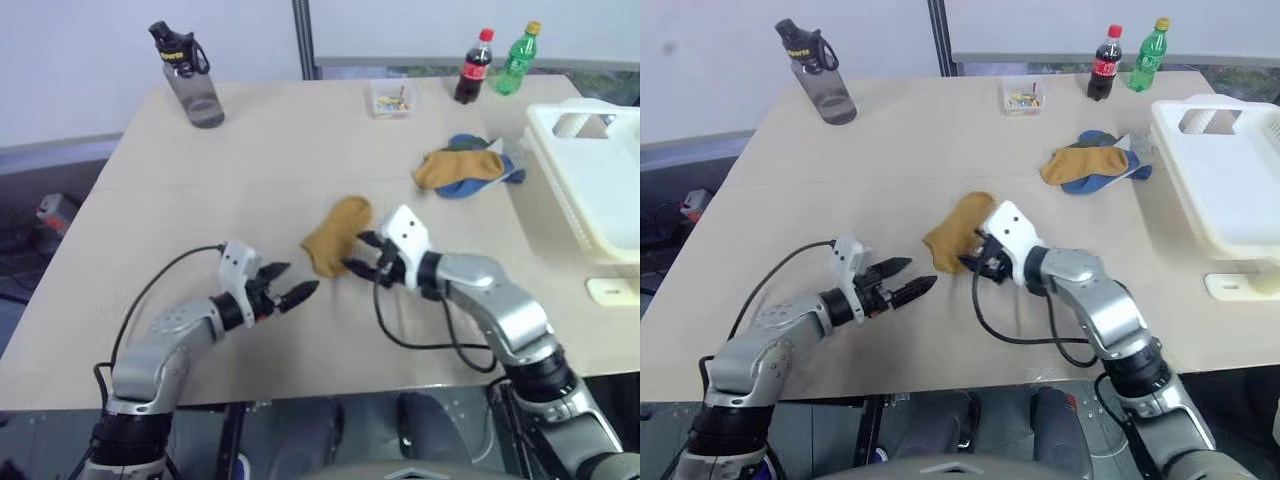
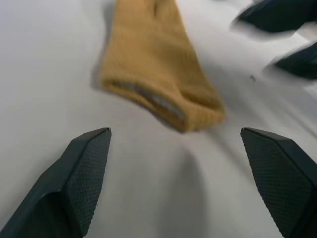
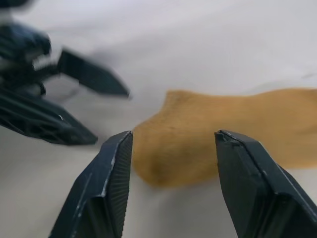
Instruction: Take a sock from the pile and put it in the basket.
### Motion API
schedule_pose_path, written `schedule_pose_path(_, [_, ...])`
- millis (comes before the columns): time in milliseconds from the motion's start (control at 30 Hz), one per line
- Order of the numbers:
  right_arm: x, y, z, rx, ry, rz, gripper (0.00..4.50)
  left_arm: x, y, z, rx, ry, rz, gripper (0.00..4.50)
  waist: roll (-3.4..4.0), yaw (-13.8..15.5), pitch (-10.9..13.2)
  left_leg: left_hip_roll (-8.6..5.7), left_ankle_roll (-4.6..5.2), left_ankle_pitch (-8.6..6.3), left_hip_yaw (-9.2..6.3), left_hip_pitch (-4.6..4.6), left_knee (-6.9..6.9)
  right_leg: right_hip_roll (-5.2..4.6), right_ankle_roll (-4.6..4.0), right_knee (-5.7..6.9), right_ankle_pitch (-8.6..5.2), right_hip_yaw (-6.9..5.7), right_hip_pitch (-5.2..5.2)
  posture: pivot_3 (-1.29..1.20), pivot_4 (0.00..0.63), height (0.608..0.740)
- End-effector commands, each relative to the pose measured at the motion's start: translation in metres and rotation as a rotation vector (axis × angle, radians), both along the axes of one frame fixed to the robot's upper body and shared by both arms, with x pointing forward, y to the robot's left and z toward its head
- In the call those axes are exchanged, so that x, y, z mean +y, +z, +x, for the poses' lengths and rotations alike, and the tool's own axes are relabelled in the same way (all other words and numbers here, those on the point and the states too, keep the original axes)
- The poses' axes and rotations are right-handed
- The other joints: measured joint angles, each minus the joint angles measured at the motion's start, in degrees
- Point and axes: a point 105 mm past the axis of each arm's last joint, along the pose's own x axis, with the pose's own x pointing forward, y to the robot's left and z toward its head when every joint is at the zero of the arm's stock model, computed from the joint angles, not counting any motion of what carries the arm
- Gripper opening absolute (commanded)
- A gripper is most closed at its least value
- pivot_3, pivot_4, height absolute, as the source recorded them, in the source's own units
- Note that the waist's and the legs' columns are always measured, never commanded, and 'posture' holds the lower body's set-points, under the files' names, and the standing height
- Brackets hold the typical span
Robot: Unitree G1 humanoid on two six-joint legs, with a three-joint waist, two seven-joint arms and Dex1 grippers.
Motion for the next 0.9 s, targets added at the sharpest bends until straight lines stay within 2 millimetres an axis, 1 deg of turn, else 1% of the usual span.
schedule_pose_path(33, [-0.022, 0.021, -0.012, -0.112, -0.021, 0.010, 2.77, -0.007, 0.001, 0.018, 0.009, 0.090, -0.022, 4.50, 0.02, 0.07, -0.02, 0.02, 0.17, -0.10, -0.02, 0.05, 0.01, 0.03, 0.00, 0.02, 0.00, -0.03, 0.05, 0.00, 0.150, 0.740])
schedule_pose_path(100, [-0.034, 0.020, -0.013, -0.117, -0.064, -0.001, 2.77, -0.020, 0.001, 0.030, 0.017, 0.122, -0.042, 4.50, 0.01, 0.33, -0.03, 0.00, 0.18, -0.09, -0.04, 0.05, 0.10, 0.03, 0.00, 0.06, 0.00, -0.06, 0.08, 0.00, 0.150, 0.740])
schedule_pose_path(133, [-0.036, 0.020, -0.014, -0.118, -0.075, -0.003, 2.77, -0.024, 0.000, 0.035, 0.019, 0.134, -0.043, 4.50, 0.01, 0.60, -0.04, 0.00, 0.17, -0.09, -0.05, 0.05, 0.10, 0.02, 0.00, 0.07, 0.00, -0.07, 0.09, 0.00, 0.150, 0.740])
schedule_pose_path(233, [-0.044, 0.020, -0.014, -0.124, -0.116, -0.003, 2.83, -0.044, -0.005, 0.043, 0.049, 0.123, -0.056, 3.70, -0.02, 0.52, -0.07, -0.03, 0.11, -0.05, -0.03, 0.06, 0.16, 0.00, 0.01, 0.05, 0.00, -0.06, 0.17, 0.00, 0.150, 0.740])
schedule_pose_path(267, [-0.045, 0.021, -0.014, -0.127, -0.125, -0.002, 2.83, -0.050, -0.006, 0.043, 0.057, 0.106, -0.058, 3.29, -0.02, 0.42, -0.07, -0.03, -0.04, 0.04, 0.01, 0.07, 0.16, 0.00, 0.01, 0.05, 0.00, -0.03, 0.17, 0.00, 0.150, 0.740])
schedule_pose_path(300, [-0.046, 0.021, -0.015, -0.130, -0.128, -0.001, 2.83, -0.054, -0.007, 0.043, 0.059, 0.095, -0.052, 2.66, -0.02, 0.34, -0.07, -0.03, -0.04, 0.04, 0.02, 0.07, 0.16, 0.00, 0.01, 0.05, 0.00, -0.02, 0.17, 0.00, 0.150, 0.740])
schedule_pose_path(333, [-0.047, 0.021, -0.017, -0.138, -0.126, -0.002, 2.83, -0.055, -0.009, 0.044, 0.059, 0.089, -0.048, 2.31, -0.02, 0.26, -0.07, -0.03, -0.04, 0.04, 0.02, 0.06, 0.15, -0.01, 0.01, 0.05, 0.00, -0.02, 0.16, 0.00, 0.150, 0.740])
schedule_pose_path(367, [-0.048, 0.022, -0.019, -0.148, -0.120, -0.007, 2.83, -0.057, -0.009, 0.044, 0.055, 0.076, -0.046, 1.82, -0.02, 0.28, -0.07, -0.03, -0.04, 0.04, 0.02, 0.06, 0.15, -0.01, 0.01, 0.04, 0.00, -0.02, 0.15, 0.00, 0.150, 0.740])
schedule_pose_path(400, [-0.049, 0.021, -0.022, -0.157, -0.110, -0.013, 2.83, -0.057, -0.008, 0.045, 0.049, 0.066, -0.048, 1.31, -0.02, 0.29, -0.07, -0.03, -0.05, 0.04, 0.02, 0.05, 0.13, -0.01, 0.01, 0.04, 0.00, -0.02, 0.14, 0.00, 0.150, 0.740])
schedule_pose_path(433, [-0.051, 0.021, -0.027, -0.162, -0.093, -0.021, 2.83, -0.057, -0.007, 0.046, 0.039, 0.055, -0.048, 0.96, -0.01, 0.31, -0.07, -0.03, -0.05, 0.04, 0.02, 0.05, 0.12, -0.01, 0.01, 0.02, 0.00, -0.03, 0.14, 0.00, 0.150, 0.740])
schedule_pose_path(500, [-0.052, 0.020, -0.032, -0.167, -0.073, -0.029, 2.83, -0.054, -0.005, 0.046, 0.023, 0.035, -0.051, 0.02, -0.02, 0.39, -0.07, -0.03, -0.05, 0.04, 0.02, 0.03, 0.12, -0.02, 0.01, -0.01, 0.00, -0.03, 0.15, 0.00, 0.150, 0.740])
schedule_pose_path(600, [-0.060, 0.020, -0.043, -0.178, -0.038, -0.048, 2.83, -0.048, 0.008, 0.040, -0.014, -0.069, -0.107, 0.02, -0.01, 0.34, -0.07, -0.03, -0.04, 0.04, 0.03, 0.02, 0.12, -0.03, 0.02, -0.04, -0.01, -0.04, 0.15, 0.00, 0.150, 0.740])
schedule_pose_path(667, [-0.066, 0.020, -0.048, -0.175, -0.027, -0.054, 2.83, -0.039, 0.016, 0.033, -0.033, -0.160, -0.111, 0.02, -0.02, 0.09, -0.05, -0.02, -0.03, 0.03, 0.01, 0.01, 0.12, -0.01, 0.03, -0.04, -0.01, -0.06, 0.14, 0.00, 0.150, 0.740])
schedule_pose_path(733, [-0.072, 0.019, -0.051, -0.179, -0.024, -0.062, 2.83, -0.029, 0.019, 0.028, -0.029, -0.228, -0.105, 0.02, -0.02, -0.06, -0.05, 0.01, -0.02, 0.02, 0.02, 0.01, 0.11, 0.00, 0.02, -0.04, -0.01, -0.06, 0.13, 0.00, 0.150, 0.740])
schedule_pose_path(833, [-0.079, 0.016, -0.053, -0.175, -0.035, -0.084, 2.83, -0.018, 0.020, 0.029, -0.016, -0.258, -0.090, 0.02, -0.01, 0.03, -0.05, 0.02, 0.17, -0.09, 0.03, 0.03, 0.11, 0.01, 0.02, -0.04, -0.02, -0.05, 0.14, 0.00, 0.150, 0.740])
schedule_pose_path(900, [-0.082, 0.014, -0.054, -0.171, -0.044, -0.089, 2.83, -0.019, 0.020, 0.031, -0.007, -0.257, -0.099, 0.02, -0.02, 0.22, -0.05, 0.02, 0.19, -0.10, 0.02, 0.03, 0.12, 0.00, 0.03, -0.05, -0.02, -0.06, 0.15, 0.00, 0.150, 0.740])
